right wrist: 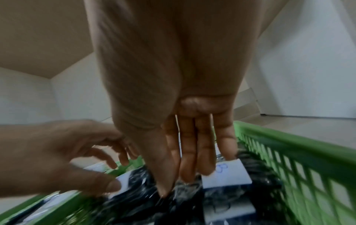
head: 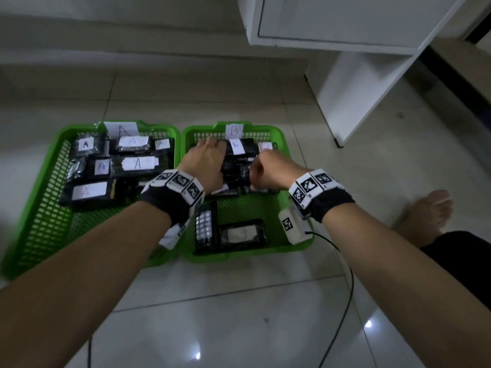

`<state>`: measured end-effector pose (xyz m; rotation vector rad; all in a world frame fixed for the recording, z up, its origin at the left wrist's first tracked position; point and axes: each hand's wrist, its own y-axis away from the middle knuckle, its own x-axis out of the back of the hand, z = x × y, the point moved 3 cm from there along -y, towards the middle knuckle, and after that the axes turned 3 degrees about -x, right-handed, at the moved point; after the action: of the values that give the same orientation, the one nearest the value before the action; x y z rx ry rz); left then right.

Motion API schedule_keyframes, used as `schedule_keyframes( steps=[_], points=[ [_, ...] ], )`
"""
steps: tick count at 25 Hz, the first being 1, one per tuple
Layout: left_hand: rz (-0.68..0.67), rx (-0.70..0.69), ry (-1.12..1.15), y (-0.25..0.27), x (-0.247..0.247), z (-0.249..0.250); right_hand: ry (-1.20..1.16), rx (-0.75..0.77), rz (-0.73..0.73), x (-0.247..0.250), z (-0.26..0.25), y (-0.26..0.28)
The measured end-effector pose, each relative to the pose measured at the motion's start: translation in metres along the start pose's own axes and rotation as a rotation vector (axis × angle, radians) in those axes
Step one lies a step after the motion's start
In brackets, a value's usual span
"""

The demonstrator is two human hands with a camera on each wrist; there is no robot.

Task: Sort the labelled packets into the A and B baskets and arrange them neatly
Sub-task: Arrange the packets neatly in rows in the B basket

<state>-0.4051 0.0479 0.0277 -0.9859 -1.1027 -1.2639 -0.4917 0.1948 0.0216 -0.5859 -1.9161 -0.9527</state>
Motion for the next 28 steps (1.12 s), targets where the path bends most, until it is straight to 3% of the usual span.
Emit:
schedule_keyframes(
  steps=[1, 3, 5, 7, 11, 17, 22, 28],
  points=[
    [0.005, -0.049, 0.045, 0.006, 0.004, 0.005, 0.007, 0.008, -0.13, -0.013, -0.003, 0.01],
    [-0.205, -0.112, 0.084, 0.018, 0.002, 0.013, 0.134, 0.072, -0.325, -0.035, -0.009, 0.027],
    [-0.458, -0.14, 0.022, 0.033, -0.01, 0.019, 0.275, 0.114, -0.389, -0.051, -0.011, 0.039],
    [-0.526, -0.129, -0.075, 0.042, -0.019, 0.021, 0.29, 0.097, -0.391, -0.058, -0.011, 0.043],
    [-0.53, -0.14, -0.194, 0.057, -0.027, 0.029, 0.182, 0.071, -0.399, -0.046, -0.005, 0.047],
    [-0.448, -0.183, -0.207, 0.056, -0.018, 0.019, -0.397, -0.011, -0.195, 0.013, 0.022, 0.051],
    [-0.434, -0.077, 0.119, 0.046, 0.017, 0.0, -0.942, -0.071, -0.001, 0.024, 0.047, 0.048],
    [-0.232, 0.068, 0.478, 0.039, 0.046, -0.034, -1.323, -0.058, -0.094, 0.012, 0.058, 0.045]
  ],
)
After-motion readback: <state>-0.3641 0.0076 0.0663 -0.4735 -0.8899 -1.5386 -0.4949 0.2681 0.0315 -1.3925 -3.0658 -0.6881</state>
